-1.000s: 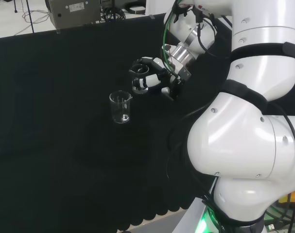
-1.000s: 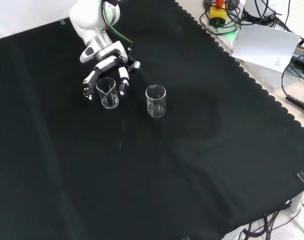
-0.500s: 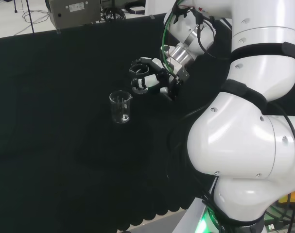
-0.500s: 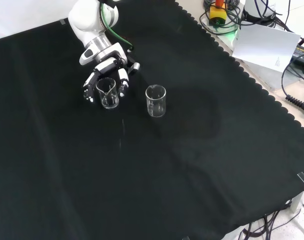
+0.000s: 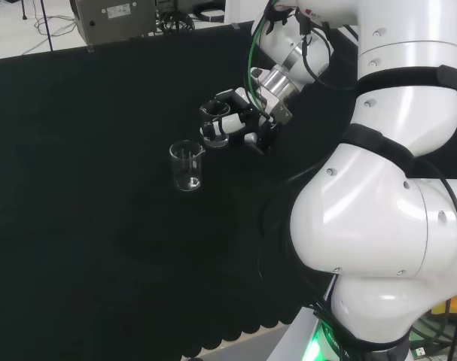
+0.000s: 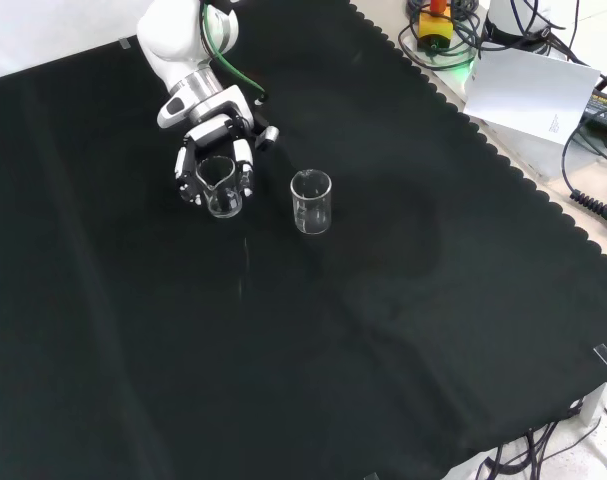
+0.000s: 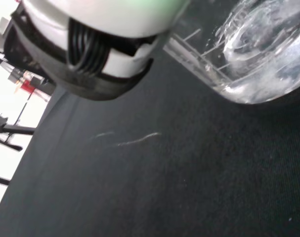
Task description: Pick up the beaker on the right.
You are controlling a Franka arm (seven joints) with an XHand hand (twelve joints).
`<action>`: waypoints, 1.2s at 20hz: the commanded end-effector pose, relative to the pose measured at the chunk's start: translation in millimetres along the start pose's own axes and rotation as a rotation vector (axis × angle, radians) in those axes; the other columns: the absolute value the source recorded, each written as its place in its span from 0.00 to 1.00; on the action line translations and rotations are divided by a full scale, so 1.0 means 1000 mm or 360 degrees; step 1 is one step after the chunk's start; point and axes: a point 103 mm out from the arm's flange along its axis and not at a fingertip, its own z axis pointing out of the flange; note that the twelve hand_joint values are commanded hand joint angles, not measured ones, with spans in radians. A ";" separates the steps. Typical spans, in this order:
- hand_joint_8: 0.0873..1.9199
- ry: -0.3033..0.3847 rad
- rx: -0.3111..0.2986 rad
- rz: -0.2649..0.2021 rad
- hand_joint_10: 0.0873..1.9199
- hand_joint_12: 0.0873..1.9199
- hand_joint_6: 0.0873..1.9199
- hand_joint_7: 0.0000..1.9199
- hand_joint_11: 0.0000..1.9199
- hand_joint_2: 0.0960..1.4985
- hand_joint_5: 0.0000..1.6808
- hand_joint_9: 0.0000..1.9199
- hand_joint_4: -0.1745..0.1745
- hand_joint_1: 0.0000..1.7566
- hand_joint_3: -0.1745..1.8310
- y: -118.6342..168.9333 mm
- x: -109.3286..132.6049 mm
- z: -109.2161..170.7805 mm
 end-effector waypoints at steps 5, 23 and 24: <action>0.34 -0.0120 -0.0297 -0.0032 0.00 0.36 0.33 0.67 0.66 0.34 0.73 0.87 0.00 0.82 0.44 -0.002 0.015 -0.042; 0.25 -0.0482 -0.0121 -0.0129 0.00 0.38 0.24 0.67 0.59 0.46 0.76 0.86 0.00 0.87 0.28 -0.062 0.062 -0.133; 0.25 -0.0499 -0.0112 -0.0126 0.00 0.38 0.24 0.68 0.59 0.46 0.76 0.86 0.00 0.87 0.28 -0.069 0.065 -0.136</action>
